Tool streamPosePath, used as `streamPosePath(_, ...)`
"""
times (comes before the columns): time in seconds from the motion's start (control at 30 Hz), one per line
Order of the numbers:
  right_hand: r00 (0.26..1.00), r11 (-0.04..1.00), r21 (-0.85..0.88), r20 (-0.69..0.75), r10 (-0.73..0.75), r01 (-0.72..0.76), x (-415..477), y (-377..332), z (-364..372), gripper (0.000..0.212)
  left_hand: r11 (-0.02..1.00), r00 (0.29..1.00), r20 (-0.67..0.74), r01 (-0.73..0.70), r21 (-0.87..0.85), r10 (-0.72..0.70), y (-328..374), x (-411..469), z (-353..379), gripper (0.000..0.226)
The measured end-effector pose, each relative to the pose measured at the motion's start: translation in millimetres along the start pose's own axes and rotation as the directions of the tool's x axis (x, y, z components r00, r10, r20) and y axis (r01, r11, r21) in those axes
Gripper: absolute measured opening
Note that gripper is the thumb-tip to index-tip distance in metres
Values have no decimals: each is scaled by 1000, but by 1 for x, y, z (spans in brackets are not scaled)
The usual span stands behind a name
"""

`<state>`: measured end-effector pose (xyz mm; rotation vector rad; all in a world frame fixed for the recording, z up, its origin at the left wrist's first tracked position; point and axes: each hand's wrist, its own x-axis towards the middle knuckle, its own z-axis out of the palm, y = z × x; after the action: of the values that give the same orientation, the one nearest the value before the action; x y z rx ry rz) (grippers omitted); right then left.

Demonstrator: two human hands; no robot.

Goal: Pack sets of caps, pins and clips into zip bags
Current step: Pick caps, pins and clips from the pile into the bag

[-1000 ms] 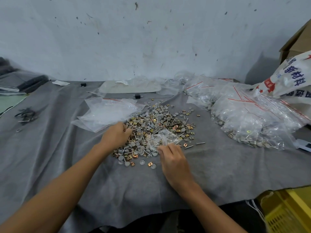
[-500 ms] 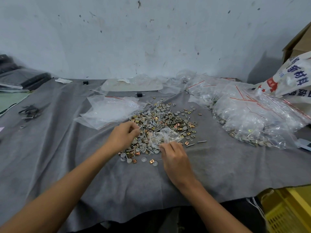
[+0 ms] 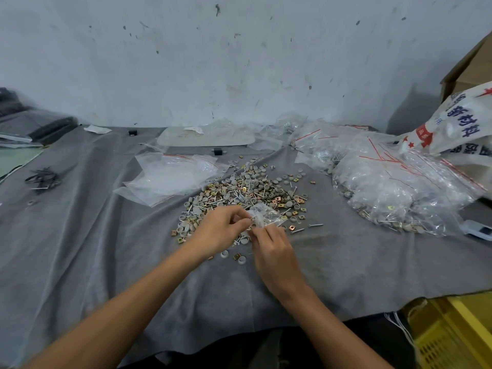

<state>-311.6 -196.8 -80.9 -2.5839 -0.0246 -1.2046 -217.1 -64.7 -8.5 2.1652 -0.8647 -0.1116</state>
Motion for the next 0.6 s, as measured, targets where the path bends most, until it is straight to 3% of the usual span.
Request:
streamPosePath(0.1, 1000, 1000, -2, -13, -4, 4, 0, 0, 0, 9, 999, 999, -22, -22, 24, 23, 0, -3, 1, 4)
streamPosePath(0.2, 1000, 1000, 4, -19, 3, -2, 1, 1, 1, 8, 983, 990, -107, -77, 165, 96, -1, -8, 0, 6)
streamPosePath(0.3, 1000, 1000, 9, -16, 0, 0, 1, 0, 0, 9, 887, 970, -101, -156, 434, 220, -3, -11, -3, 14)
streamPosePath(0.4, 1000, 1000, 4, -13, 1, -1, 0, -1, -1, 11, 783, 970, -53, -158, 602, 236, -2, -11, -2, 20)
streamPosePath(0.5, 1000, 1000, 2, -9, 13, -13, 0, 0, 0, 12, 800, 979, -49, -130, 586, 196, 4, -7, 4, 22)
streamPosePath(0.6, 1000, 1000, 3, -8, 24, -24, 1, -1, -1, 13, 927, 990, -90, -67, 369, 107, 8, -5, 4, 25)
